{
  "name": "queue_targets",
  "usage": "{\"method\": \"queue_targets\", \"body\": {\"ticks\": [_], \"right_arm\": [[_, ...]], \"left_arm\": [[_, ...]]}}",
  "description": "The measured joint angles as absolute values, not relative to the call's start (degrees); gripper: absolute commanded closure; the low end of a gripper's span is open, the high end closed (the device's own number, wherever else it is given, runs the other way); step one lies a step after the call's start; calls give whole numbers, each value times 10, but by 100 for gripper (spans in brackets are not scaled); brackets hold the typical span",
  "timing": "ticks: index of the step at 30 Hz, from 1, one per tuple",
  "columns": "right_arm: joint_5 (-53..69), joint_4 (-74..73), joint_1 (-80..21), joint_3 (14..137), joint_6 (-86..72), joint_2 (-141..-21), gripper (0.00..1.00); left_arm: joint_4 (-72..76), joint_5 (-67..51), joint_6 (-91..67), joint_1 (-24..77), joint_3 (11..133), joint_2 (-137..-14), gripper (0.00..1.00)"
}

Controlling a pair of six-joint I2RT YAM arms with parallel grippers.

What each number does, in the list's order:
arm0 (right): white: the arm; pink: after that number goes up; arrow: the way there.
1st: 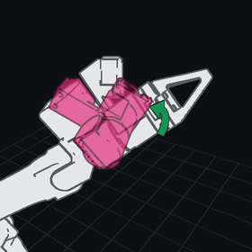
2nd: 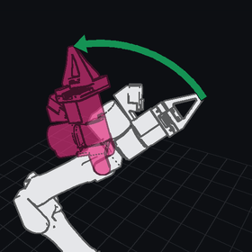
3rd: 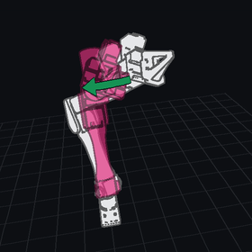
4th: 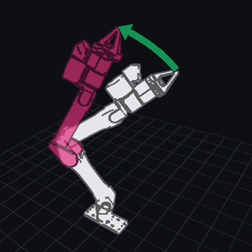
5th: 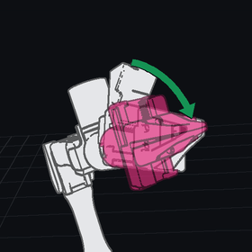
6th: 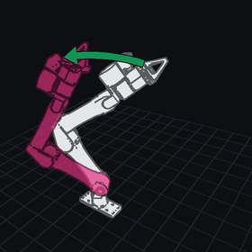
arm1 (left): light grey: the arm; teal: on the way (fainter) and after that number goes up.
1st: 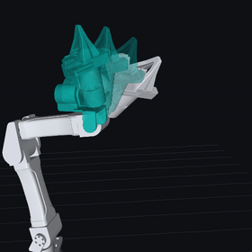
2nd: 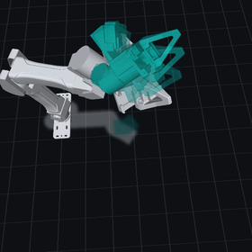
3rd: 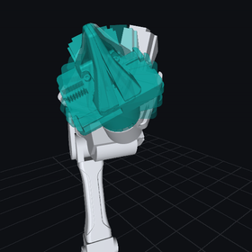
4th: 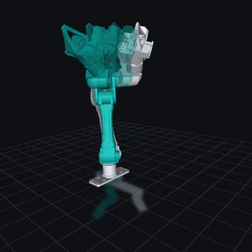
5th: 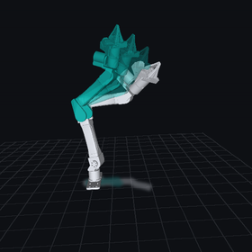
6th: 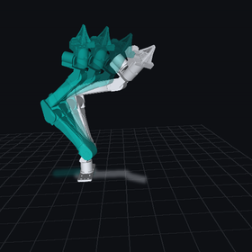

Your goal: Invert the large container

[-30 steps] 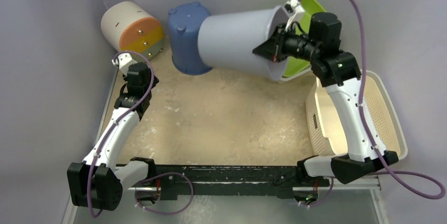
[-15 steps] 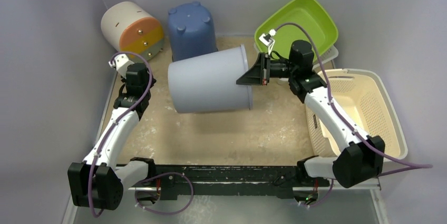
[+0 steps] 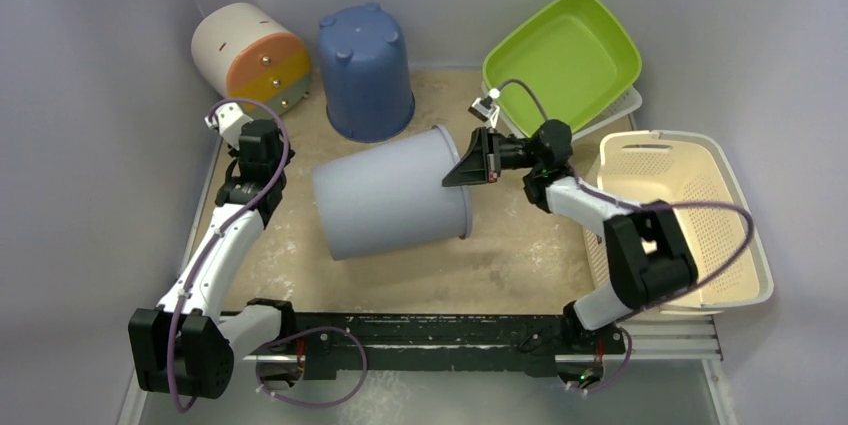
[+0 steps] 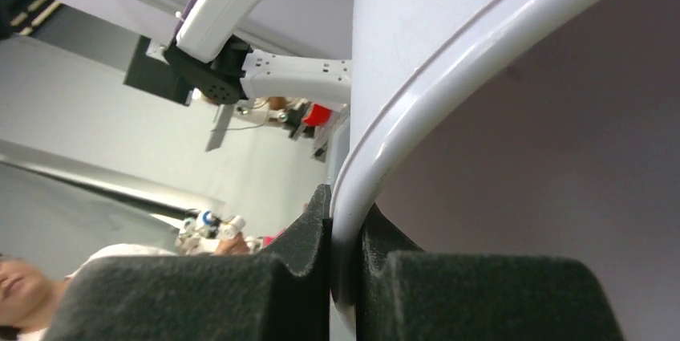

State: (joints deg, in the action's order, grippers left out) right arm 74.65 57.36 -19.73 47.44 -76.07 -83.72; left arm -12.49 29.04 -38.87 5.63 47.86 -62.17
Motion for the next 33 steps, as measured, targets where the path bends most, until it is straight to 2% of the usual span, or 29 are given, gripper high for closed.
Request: {"method": "queue_targets", "body": {"ticks": [4,7,10,27,33], "right_arm": [[747,761,-223,460,-931,-944,100],[747,831,-253,470,-1031,-1023,100],[744,878,-271,503,-1071,-1047,100],[684,927,-272,544,-1152,-1123,93],[683,917,-278,625,-1164,-1159,92]], "left_arm": [[-125,293,-385,56,479,-622,70],[-125,295,-383,56,479,-622,70],[-125,298,-381,56,479,-623,70],[-134,314,-359,48,517,-634,70],[-142,318,-350,44,532,-640,70]]}}
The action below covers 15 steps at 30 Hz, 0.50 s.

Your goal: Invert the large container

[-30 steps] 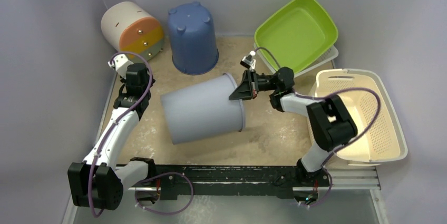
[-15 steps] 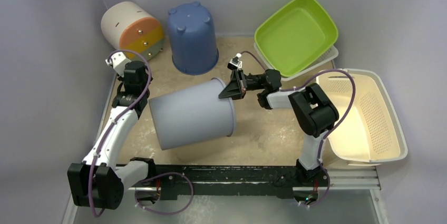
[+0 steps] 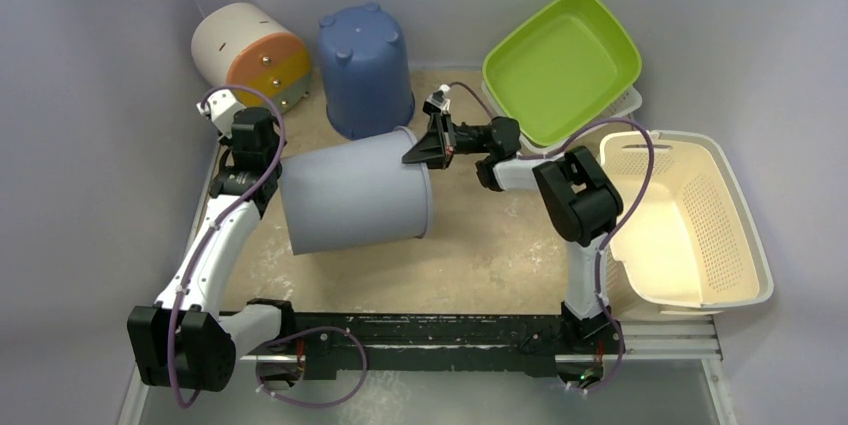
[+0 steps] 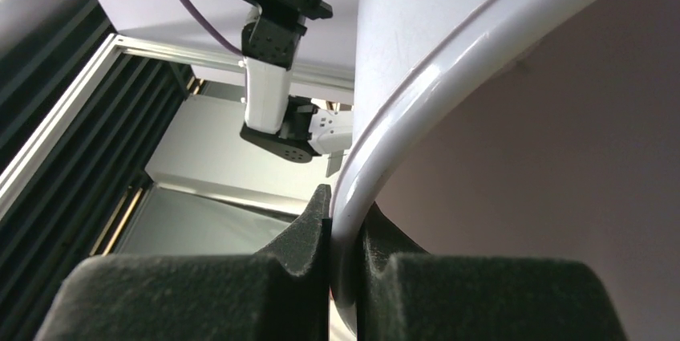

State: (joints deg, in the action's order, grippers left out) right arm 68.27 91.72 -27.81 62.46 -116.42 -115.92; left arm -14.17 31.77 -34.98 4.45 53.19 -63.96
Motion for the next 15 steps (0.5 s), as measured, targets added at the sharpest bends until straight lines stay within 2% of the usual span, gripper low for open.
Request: {"method": "queue_targets", "body": {"ticks": [8,12,13,15], "right_arm": [[674,901,-289,687,-1180,-1170,91],[660,903,-293,667,-1178,-1170,95],[654,903,-293,658,-1178,-1171,95],[646,904,-293,644,-1176,-1178,95]], "left_arm": [[-146,325,-337,39,548,-640,70],[-149,331,-331,38,557,-639,70],[-151,331,-331,38,558,-639,74],[-160,335,-327,38,558,-637,89]]}}
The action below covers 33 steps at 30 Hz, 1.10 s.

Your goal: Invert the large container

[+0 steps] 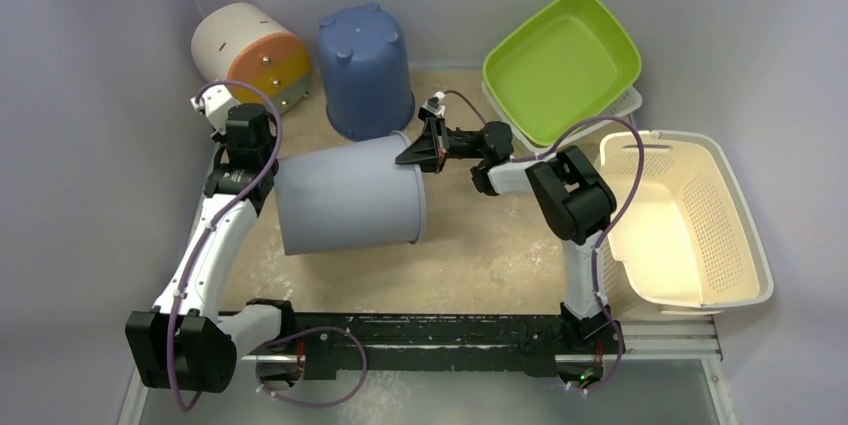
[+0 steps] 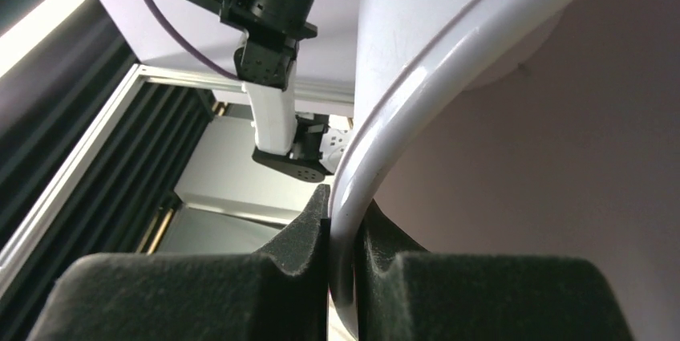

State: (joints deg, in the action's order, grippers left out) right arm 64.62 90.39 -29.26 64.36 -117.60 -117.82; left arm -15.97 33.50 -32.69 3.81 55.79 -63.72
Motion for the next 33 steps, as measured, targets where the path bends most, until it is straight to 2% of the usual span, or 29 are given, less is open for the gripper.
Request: {"method": "queue_targets", "body": {"ticks": [2,11,19,33], "right_arm": [[637,905,-292,638,-1177,-1189,95],[626,907,-272,642,-1181,-1189,95],[627,907,-219,640,-1185,-1187,95],[643,899,-214,638,-1190,-1135,93]], "left_arm": [[-170,340,-319,37,558,-633,100],[-214,332,-322,10,545,-581,100],[-215,277,-371,-33,442,-579,100],[-95,171,-470,-64,326,-650,100]]}}
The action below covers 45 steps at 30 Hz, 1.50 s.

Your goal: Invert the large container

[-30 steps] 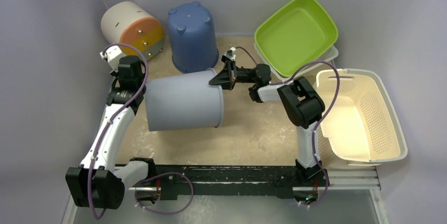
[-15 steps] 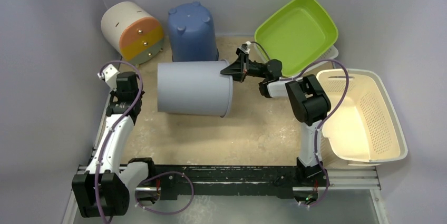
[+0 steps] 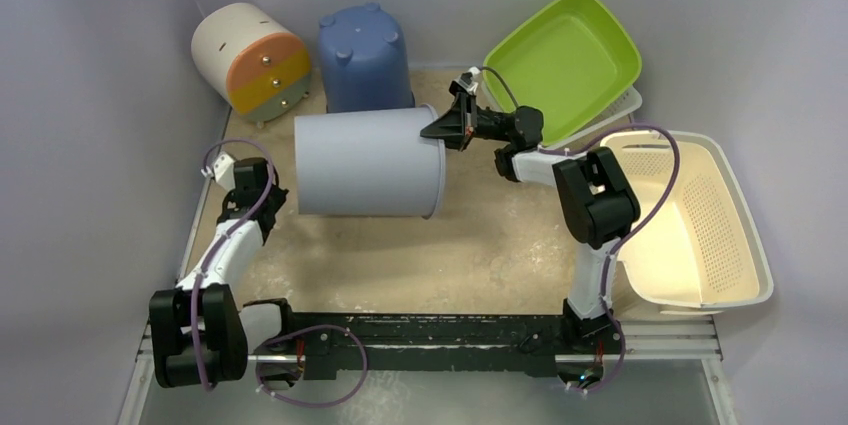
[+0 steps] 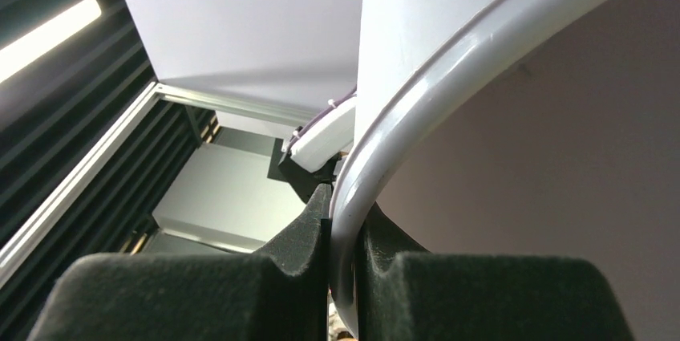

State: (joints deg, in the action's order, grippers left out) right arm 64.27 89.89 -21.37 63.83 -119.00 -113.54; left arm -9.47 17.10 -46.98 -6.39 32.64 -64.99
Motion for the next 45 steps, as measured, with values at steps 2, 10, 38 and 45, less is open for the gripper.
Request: {"method": "queue_targets", "body": {"ticks": [2,10,38,45], "right_arm": [[643,899,-214,645,-1190,-1127,93],[642,900,-214,669,-1190,-1111,93],[642,898,-224,669,-1192,-1087,92],[642,901,-235,662,-1192,-1090,92]], "left_arm": [[-74,159,-482,-66,309,-652,100],[6,119,-529,-68,280,-666,100],[288,-1,-672,-74,239,-746,100],[285,-10,-684,-74,246,-740,100]]}}
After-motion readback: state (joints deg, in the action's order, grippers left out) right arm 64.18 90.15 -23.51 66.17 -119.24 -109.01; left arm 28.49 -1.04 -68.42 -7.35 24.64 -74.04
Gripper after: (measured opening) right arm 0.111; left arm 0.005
